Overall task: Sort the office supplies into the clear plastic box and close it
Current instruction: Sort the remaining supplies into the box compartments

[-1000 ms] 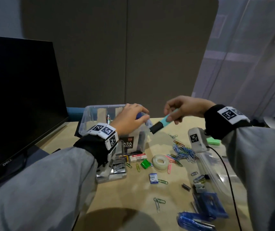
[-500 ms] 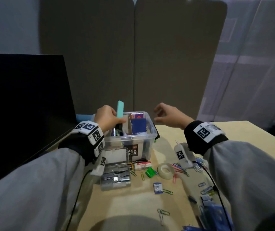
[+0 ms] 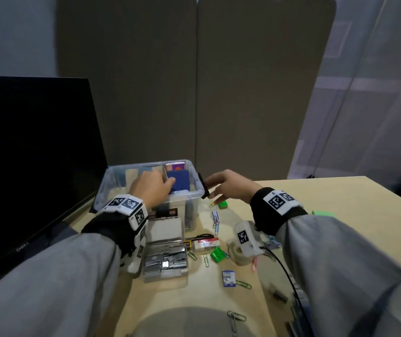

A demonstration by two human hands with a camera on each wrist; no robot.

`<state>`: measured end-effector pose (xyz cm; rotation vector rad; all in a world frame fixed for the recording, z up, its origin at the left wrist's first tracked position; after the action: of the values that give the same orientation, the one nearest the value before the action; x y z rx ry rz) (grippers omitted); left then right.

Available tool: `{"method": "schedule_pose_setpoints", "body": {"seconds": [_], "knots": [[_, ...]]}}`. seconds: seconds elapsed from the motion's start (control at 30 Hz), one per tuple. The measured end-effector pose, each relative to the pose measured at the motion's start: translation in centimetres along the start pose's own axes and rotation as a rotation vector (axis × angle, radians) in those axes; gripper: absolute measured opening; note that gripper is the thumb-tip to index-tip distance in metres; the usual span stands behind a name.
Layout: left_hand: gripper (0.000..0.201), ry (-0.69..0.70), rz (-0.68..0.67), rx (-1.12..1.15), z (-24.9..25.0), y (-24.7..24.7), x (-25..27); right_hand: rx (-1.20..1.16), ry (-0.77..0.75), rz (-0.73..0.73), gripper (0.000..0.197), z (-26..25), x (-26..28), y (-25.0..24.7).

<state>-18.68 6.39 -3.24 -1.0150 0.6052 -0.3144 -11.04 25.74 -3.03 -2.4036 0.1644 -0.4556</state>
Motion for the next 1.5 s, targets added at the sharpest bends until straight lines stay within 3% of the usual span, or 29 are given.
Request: {"method": "schedule_pose_setpoints", "body": {"seconds": [0.17, 0.23, 0.43, 0.7, 0.87, 1.13, 1.5], "knots": [[0.024, -0.020, -0.003, 0.037, -1.3, -0.7, -0.5, 0.313, 0.030, 0.250, 0.044, 0.9, -1.4, -1.9], [0.023, -0.019, 0.001, 0.045, -1.5, -0.6, -0.6, 0.489, 0.105, 0.262, 0.043, 1.8, -2.0, -2.0], [0.024, -0.008, 0.019, 0.043, -1.5, -0.6, -0.6, 0.858, 0.216, 0.076, 0.049, 3.2, -3.5, 0.1], [0.024, -0.015, 0.029, 0.052, -1.7, -0.4, -0.6, 0.997, 0.274, -0.032, 0.059, 4.6, -7.1, 2.5], [0.025, -0.001, 0.028, 0.043, -1.6, -0.4, -0.7, 1.117, 0.262, -0.106, 0.051, 3.2, -4.8, 3.3], [0.028, 0.006, 0.019, 0.026, -1.4, -0.1, -1.0, 1.281, 0.096, -0.225, 0.076, 3.8, 0.2, 3.5], [0.024, 0.012, 0.001, 0.102, 0.8, 1.0, -1.1, 1.303, 0.046, -0.308, 0.068, 5.5, 5.0, 3.4]]}}
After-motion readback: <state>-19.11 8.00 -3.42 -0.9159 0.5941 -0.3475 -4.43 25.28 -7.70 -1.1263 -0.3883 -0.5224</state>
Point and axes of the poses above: each hand's wrist, its own x-axis away from the middle knuckle, its own y-axis out of the palm, z = x × y, the point moved 4 cm from there along -x, towards the middle knuckle, and after that the axes turned 12 degrees about y, right-handed, at the moved point
